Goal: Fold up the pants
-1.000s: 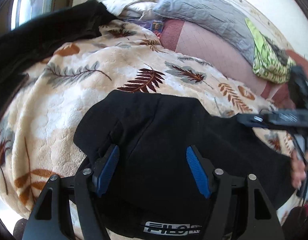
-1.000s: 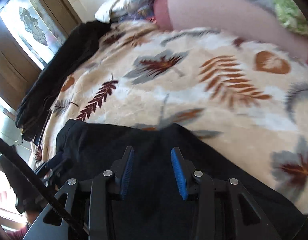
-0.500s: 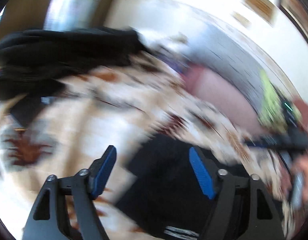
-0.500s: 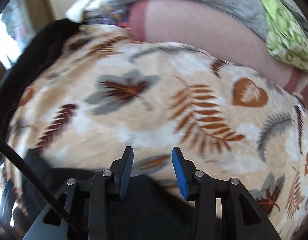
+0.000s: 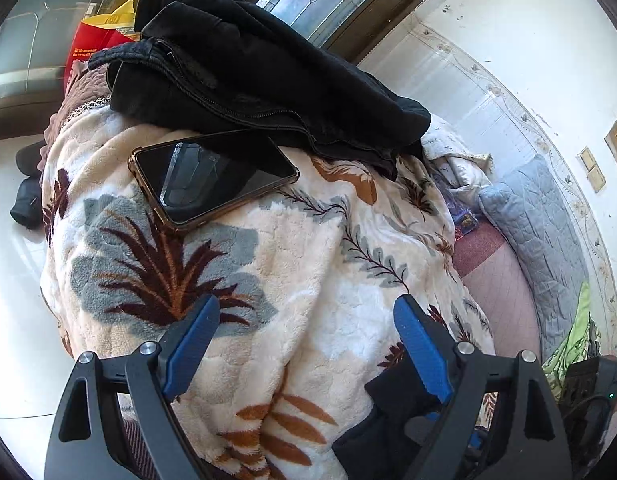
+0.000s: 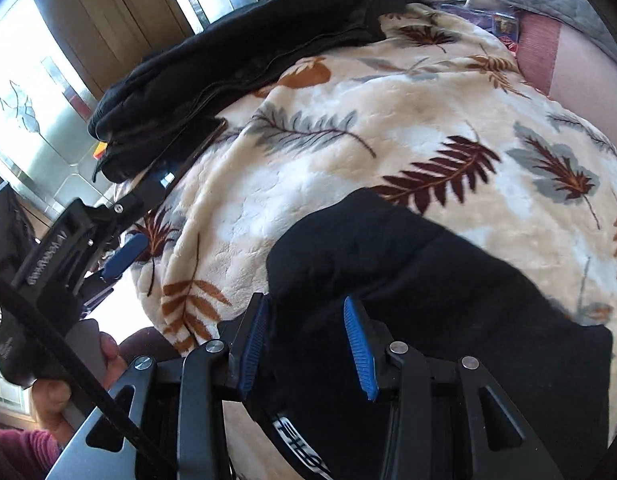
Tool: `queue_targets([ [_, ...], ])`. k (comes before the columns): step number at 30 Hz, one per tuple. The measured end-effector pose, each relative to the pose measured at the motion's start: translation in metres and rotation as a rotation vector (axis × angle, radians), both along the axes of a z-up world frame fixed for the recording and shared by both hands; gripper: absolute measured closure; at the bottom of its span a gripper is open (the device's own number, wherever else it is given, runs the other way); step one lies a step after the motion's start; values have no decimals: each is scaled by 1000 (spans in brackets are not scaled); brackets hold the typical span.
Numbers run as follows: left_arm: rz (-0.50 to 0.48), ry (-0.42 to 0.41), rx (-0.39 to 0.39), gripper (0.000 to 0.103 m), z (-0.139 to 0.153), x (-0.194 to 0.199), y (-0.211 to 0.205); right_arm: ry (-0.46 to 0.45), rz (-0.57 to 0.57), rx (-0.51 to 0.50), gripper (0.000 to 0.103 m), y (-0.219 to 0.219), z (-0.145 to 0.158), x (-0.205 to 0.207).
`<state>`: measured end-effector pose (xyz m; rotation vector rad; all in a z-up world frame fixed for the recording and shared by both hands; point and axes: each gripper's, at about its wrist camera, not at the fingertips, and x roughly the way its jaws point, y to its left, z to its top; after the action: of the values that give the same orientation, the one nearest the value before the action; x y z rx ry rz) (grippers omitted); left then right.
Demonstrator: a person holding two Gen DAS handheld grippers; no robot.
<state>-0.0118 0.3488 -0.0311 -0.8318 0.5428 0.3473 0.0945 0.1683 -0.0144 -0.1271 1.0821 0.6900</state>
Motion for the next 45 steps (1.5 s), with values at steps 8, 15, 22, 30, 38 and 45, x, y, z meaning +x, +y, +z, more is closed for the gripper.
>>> queue_targets([
  [8,9,14,-45,15,-6,0,5,-127,111,-188,64,40,-21,-19],
  [15,25,3,-79,15,-9,-5,11,6,17,-1,93,14,-9,-8],
  [22,26,-1,-76,15,-7,-6,10,94,63,84,92,19,-10,-32],
  [30,4,3,-33,14,-3,-5,3,261,16,191,68,3,-33,-27],
  [38,-51,9,70,14,6,0,-17,141,-11,142,49,-52,-6,-64],
  [45,-113,14,215,14,18,5,-45,73,-413,55,48,-209,-8,-102],
])
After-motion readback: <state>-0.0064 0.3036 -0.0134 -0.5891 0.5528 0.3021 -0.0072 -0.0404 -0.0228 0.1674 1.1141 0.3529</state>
